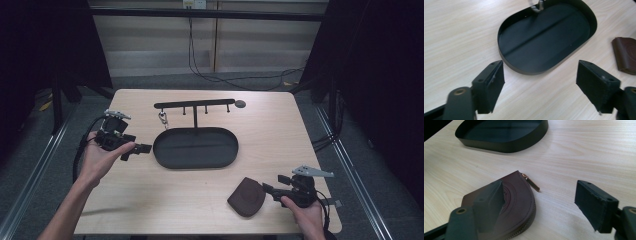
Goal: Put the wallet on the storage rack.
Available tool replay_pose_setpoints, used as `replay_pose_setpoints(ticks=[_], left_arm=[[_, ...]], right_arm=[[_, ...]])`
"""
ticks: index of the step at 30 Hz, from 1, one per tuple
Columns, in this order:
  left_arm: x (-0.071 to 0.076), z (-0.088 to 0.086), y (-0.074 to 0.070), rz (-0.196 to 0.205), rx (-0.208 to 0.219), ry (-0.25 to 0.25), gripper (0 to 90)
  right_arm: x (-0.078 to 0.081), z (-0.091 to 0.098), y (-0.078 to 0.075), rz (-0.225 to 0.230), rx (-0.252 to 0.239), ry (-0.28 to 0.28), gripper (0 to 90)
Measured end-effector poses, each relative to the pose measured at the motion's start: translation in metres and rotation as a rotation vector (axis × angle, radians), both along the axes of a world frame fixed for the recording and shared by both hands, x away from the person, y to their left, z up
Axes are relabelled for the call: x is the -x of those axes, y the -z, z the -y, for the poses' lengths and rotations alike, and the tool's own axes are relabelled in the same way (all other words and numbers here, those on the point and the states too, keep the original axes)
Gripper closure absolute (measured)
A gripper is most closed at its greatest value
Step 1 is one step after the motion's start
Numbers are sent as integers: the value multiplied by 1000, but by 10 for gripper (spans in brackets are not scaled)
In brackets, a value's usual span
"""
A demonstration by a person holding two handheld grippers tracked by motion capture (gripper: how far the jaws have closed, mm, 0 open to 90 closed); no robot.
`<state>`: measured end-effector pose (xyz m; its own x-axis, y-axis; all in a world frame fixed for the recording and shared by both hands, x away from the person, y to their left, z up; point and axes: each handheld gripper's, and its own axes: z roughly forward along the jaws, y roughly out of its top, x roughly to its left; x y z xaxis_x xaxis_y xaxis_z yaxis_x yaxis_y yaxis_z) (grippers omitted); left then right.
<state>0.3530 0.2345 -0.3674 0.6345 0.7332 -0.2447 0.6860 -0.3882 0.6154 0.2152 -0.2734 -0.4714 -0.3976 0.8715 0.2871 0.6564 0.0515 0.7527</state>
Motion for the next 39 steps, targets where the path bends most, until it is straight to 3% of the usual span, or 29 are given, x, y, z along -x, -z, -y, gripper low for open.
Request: replay_pose_setpoints(ticks=[5, 9, 12, 16, 18, 20, 21, 23, 25, 28, 30, 34, 39], left_arm=[[13, -11, 19, 18, 46, 27, 176], [28, -16, 30, 34, 28, 20, 189], [43, -18, 38, 58, 47, 11, 192], [65, -21, 51, 81, 73, -2, 192], [76, -20, 56, 110, 64, -16, 192], [84, -19, 61, 104, 75, -17, 192], [88, -18, 64, 103, 61, -25, 192], [97, -17, 71, 93, 44, -49, 192], [105, -19, 77, 91, 74, -61, 192], [113, -21, 86, 74, 107, -55, 192], [117, -21, 89, 83, 89, -32, 192], [124, -21, 93, 112, 118, -9, 191], [122, -18, 101, 93, 134, 18, 190]], right_arm=[[0, 3, -1, -15, -15, 11, 208], [1, 2, -2, -26, -10, 3, 180], [1, 1, -4, -32, -10, -5, 165], [3, 2, -6, -84, -33, -34, 143], [6, 1, -6, -97, -23, -64, 146], [6, 1, -6, -112, -30, -86, 146], [6, 0, -6, -115, -28, -91, 146], [3, -3, -9, -122, 26, -87, 147], [-2, -6, -13, -138, 50, -107, 162], [-8, -8, -17, -170, 47, -144, 178], [-12, -9, -17, -193, 48, -152, 178], [-16, -13, -15, -234, 59, -165, 188], [-20, -25, -14, -294, 97, -209, 194]])
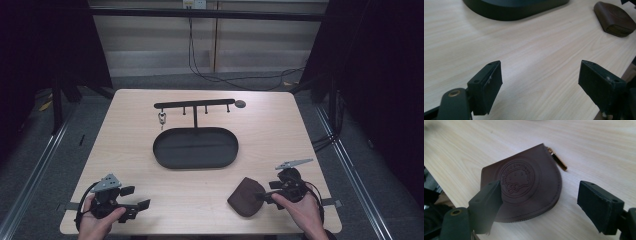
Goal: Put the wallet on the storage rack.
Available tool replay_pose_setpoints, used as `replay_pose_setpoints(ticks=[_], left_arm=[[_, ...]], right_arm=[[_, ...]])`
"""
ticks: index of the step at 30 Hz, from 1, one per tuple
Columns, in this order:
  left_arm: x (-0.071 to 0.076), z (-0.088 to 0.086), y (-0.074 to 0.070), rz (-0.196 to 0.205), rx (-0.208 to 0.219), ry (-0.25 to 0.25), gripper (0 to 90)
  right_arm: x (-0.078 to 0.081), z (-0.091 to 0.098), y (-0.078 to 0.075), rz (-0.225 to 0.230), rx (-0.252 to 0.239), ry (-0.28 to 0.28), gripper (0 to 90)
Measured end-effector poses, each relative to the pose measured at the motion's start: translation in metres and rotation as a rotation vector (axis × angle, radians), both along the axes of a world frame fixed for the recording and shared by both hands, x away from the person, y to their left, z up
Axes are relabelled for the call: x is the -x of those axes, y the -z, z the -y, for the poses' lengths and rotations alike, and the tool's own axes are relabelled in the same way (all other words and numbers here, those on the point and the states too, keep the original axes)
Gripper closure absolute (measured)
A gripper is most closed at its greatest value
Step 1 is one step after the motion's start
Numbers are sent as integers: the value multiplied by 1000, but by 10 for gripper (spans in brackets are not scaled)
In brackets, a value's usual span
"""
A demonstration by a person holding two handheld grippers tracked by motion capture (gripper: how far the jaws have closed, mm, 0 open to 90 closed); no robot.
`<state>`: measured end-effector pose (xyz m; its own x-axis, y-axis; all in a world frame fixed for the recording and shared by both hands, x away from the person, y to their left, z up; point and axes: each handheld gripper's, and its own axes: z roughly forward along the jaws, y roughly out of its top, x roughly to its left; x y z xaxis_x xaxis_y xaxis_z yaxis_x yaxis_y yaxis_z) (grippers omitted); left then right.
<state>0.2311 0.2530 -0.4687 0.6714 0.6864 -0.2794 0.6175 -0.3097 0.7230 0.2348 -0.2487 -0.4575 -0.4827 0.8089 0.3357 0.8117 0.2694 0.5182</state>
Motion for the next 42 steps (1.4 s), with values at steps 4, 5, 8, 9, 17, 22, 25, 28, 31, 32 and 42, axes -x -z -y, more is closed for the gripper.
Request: replay_pose_setpoints(ticks=[4, 5, 8, 9, 17, 22, 25, 28, 31, 32, 42], left_arm=[[-1, 3, -1, 2, -5, 14, 183], [-1, 3, -1, 8, -11, 10, 181], [-2, 1, -1, 4, -9, 1, 181], [-2, 0, -1, 6, -3, -9, 181], [-3, -3, -3, -1, 3, -6, 181], [-2, -4, -4, 4, 6, 0, 182], [-2, -4, -4, 8, 0, 2, 181], [-3, -4, -4, 3, 1, 1, 181], [-3, -4, -3, -3, -8, -5, 181], [-3, -4, -3, -2, -8, -5, 182], [-3, -5, -5, 3, 2, -3, 181]], right_arm=[[-7, -10, 0, -51, 48, -33, 194], [-11, -12, -1, -59, 60, -40, 194], [-18, -17, -4, -79, 81, -52, 194], [-20, -18, -5, -88, 92, -53, 193], [-35, -27, -8, -157, 166, -96, 177], [-40, -34, -10, -198, 214, -128, 171], [-42, -38, -8, -237, 238, -151, 171], [-43, -42, -4, -258, 262, -166, 173], [-41, -48, -1, -273, 316, -180, 159], [-41, -51, 1, -290, 317, -196, 139], [-51, -54, 10, -379, 296, -218, 121]])
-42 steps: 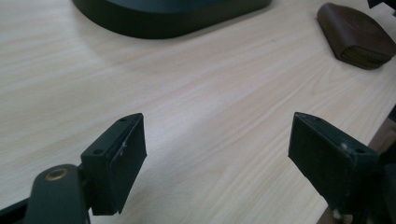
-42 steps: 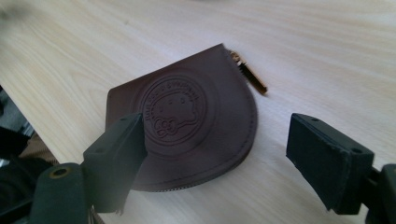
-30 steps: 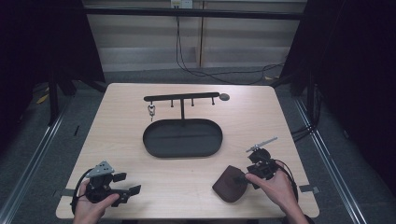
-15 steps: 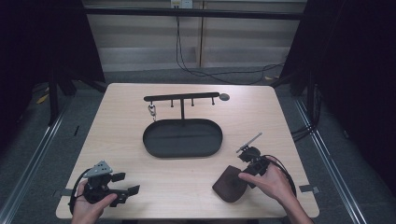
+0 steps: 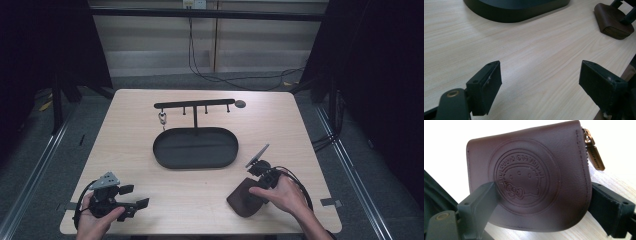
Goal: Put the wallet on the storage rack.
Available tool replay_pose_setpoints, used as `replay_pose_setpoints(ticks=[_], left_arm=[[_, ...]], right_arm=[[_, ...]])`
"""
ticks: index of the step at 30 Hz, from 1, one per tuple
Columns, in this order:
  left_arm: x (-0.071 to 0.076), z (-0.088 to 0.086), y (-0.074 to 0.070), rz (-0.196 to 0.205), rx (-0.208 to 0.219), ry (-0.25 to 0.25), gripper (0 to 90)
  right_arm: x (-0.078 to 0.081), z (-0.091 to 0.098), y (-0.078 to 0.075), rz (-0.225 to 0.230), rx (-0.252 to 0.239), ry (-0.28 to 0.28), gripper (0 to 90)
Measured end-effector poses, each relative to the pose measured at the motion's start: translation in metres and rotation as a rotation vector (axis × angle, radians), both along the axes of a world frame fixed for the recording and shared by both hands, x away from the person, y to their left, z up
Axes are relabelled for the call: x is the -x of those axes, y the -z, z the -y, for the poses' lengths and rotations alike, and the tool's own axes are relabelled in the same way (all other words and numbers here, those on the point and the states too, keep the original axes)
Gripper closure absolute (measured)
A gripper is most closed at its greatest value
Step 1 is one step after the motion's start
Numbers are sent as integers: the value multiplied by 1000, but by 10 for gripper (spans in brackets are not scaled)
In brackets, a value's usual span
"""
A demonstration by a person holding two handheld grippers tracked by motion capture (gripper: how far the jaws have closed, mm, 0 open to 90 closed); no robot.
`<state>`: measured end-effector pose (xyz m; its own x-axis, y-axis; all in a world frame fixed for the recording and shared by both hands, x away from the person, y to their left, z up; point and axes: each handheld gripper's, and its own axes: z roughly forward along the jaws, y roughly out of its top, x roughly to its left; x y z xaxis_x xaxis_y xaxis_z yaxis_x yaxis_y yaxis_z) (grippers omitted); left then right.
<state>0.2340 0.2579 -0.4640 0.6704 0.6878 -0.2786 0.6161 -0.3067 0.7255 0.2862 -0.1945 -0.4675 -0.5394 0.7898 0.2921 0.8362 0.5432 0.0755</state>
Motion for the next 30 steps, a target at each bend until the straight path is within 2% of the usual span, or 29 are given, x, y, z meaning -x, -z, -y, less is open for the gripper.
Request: replay_pose_setpoints(ticks=[4, 8, 12, 15, 18, 25, 27, 30], left_arm=[[0, 0, 0, -2, 0, 1, 182], [0, 0, 0, 1, 1, 3, 182], [0, -2, -1, 1, 2, 1, 182], [0, -1, -1, -1, 3, 0, 182], [0, -1, 0, 0, -12, 0, 183], [0, -1, 0, -7, -14, 4, 184], [0, -1, 0, -8, -30, 6, 186], [0, -1, 0, -8, -30, 9, 187]], right_arm=[[-4, -1, 3, -17, -41, 8, 127], [-5, -4, 2, -8, -43, 10, 148], [-6, 3, -4, 9, -58, 56, 279], [-7, 3, -5, 10, -47, 58, 291], [-7, 2, -8, 41, -39, 55, 336], [-7, 1, -11, 49, -30, 62, 367], [-7, 3, -13, 61, -34, 64, 418], [-8, 7, -18, 61, -49, 82, 463]])
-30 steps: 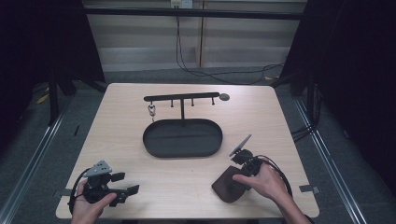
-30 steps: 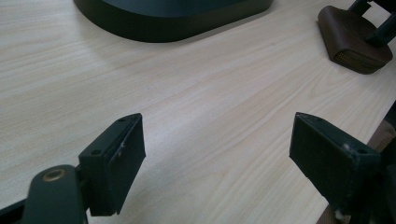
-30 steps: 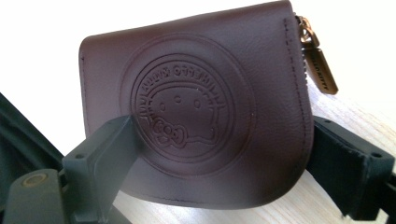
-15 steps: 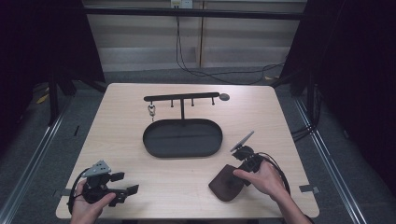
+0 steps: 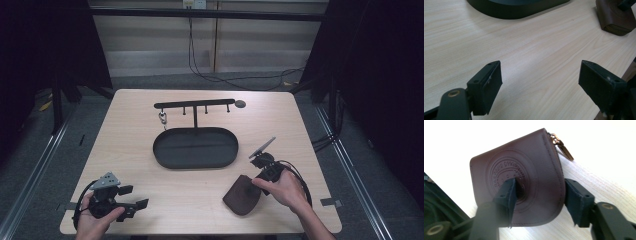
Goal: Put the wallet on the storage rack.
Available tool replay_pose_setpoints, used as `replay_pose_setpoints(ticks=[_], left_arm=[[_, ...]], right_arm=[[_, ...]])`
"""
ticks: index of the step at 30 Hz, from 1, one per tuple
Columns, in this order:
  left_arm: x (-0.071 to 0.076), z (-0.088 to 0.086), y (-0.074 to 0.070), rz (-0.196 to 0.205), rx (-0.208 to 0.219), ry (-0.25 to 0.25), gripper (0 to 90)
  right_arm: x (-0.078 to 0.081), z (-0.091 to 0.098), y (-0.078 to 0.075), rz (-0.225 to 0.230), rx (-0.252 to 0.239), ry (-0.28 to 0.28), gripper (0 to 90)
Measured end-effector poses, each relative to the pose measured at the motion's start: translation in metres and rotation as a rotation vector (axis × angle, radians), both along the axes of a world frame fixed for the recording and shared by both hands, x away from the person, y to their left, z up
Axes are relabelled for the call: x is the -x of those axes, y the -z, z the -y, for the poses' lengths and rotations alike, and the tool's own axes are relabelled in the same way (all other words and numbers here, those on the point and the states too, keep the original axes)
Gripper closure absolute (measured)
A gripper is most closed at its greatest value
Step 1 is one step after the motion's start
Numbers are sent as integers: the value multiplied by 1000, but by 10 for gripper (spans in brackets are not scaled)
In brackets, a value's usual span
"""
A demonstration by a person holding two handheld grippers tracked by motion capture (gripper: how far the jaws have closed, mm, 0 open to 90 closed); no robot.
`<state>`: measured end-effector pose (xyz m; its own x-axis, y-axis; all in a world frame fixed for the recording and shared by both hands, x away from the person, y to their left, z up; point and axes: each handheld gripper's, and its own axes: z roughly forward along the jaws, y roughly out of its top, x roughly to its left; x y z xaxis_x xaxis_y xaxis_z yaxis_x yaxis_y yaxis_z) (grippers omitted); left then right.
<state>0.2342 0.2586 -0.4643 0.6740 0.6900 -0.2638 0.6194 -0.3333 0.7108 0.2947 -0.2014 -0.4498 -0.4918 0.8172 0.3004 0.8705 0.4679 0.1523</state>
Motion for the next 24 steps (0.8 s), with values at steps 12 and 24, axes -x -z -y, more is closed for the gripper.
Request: replay_pose_setpoints(ticks=[12, 24], left_arm=[[0, 0, 0, -1, 3, -4, 188], [0, 1, 0, -3, -1, -2, 189]], right_arm=[[-2, 1, -17, 60, 9, 4, 579], [-6, 3, -37, 83, 23, -5, 666]])
